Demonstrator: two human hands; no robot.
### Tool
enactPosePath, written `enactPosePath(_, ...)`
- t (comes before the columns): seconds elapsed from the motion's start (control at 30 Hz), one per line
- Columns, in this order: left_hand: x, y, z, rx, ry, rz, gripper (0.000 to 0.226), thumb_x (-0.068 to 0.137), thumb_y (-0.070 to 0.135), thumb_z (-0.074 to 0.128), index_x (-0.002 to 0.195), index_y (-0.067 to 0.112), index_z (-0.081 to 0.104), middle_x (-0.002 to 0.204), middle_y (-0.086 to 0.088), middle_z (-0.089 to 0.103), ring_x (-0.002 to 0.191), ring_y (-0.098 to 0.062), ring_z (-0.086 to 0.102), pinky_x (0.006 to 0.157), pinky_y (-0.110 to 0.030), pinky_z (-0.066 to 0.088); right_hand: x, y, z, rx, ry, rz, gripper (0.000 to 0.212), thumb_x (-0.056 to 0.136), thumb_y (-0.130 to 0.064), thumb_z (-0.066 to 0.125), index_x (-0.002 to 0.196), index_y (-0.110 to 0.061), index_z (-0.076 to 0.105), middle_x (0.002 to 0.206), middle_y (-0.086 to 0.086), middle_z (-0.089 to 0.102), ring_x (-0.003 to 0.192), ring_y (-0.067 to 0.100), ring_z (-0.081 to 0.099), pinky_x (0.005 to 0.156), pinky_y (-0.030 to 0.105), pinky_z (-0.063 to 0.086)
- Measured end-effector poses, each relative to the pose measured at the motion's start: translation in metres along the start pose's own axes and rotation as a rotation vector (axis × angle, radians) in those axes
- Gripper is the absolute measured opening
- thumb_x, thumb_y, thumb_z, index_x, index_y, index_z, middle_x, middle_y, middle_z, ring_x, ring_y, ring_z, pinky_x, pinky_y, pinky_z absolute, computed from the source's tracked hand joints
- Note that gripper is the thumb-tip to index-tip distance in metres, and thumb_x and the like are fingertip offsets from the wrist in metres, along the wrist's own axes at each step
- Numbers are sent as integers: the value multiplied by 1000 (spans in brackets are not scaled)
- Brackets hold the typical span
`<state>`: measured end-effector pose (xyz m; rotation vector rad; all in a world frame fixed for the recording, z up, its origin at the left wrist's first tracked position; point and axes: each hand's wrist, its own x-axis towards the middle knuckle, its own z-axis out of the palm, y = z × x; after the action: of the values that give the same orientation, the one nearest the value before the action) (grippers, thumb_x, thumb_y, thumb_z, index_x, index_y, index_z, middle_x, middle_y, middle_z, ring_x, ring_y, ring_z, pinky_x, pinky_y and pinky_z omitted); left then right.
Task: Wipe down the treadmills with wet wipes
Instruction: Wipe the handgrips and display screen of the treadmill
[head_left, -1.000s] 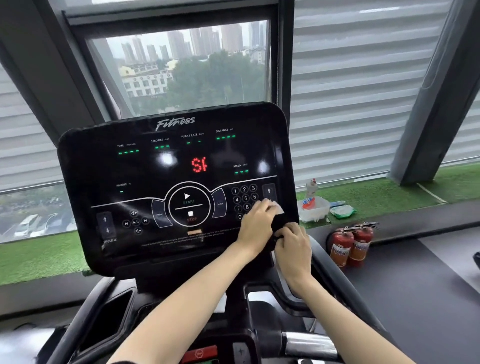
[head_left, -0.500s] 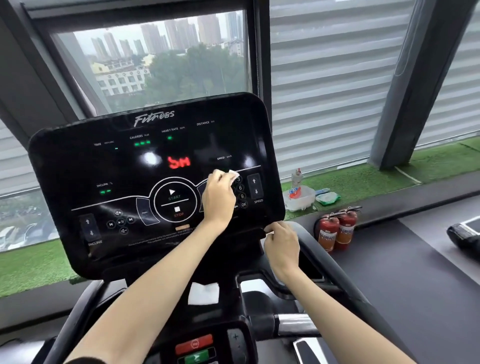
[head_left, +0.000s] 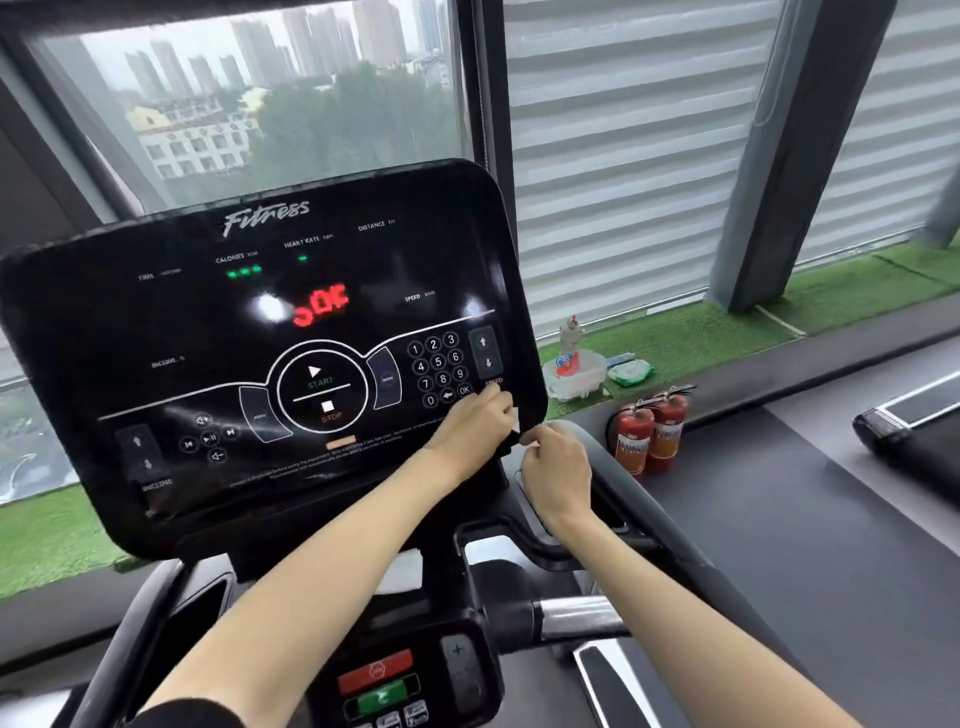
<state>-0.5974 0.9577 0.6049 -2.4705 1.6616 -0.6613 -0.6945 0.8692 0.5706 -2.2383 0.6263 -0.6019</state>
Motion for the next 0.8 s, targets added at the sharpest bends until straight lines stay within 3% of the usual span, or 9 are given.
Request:
enactPosePath(0.07,-7,-5,0,32,1,27,26,48,-4,77,63,13,64,66,1,58,69,-20,60,49,-25,45,-3,-5,3,1,-1,-1,25,86,-1,48,97,-5,70,107,7,65,101,28,57,86,36,43)
enactPosePath(0.13,-14,-9,-1,-7,-2,16,12,64,0,62,62,11,64,65,-1,58,67,-22,60,47,-26,46,-6,-9,7,-1,6,-7,26,85,0,48,97,-5,70,107,7,65,102,27,57,87,34,42)
enactPosePath(0.2,-20,-12,-2,-37,33,-10,28,74,3,40,62,9,64,64,-3,58,66,-25,60,45,-28,47,-12,-13,11,-15,17,-28,26,85,1,49,98,-4,71,106,8,65,104,27,56,88,32,40)
enactPosePath(0.3,-34,-19,-10,-44,-30,-15,12,71,-7,62,69,3,67,71,-8,60,75,-30,61,52,-32,47,-20,-22,15,-35,42,-80,26,84,3,50,98,-4,71,106,7,65,103,27,54,86,33,39)
enactPosePath(0.4,-54,-29,-14,11,-62,-27,20,57,-3,82,66,10,69,70,-2,60,74,-25,63,51,-27,48,-27,-33,23,-40,77,-162,24,78,7,52,90,-2,72,100,10,66,96,30,56,86,37,41)
enactPosePath(0.6,-113,-62,-18,133,-120,-50,25,49,7,85,62,18,68,68,5,57,70,-15,58,48,-24,45,-47,-66,55,-36,92,-314,24,68,5,51,76,-5,71,85,6,66,79,30,60,76,43,49)
enactPosePath(0.8,-196,-102,-29,162,-146,-126,28,48,5,84,65,19,67,70,6,57,72,-15,57,50,-23,48,-78,-114,99,-30,18,-493,28,65,2,47,75,-7,72,82,2,67,77,26,62,74,39,50)
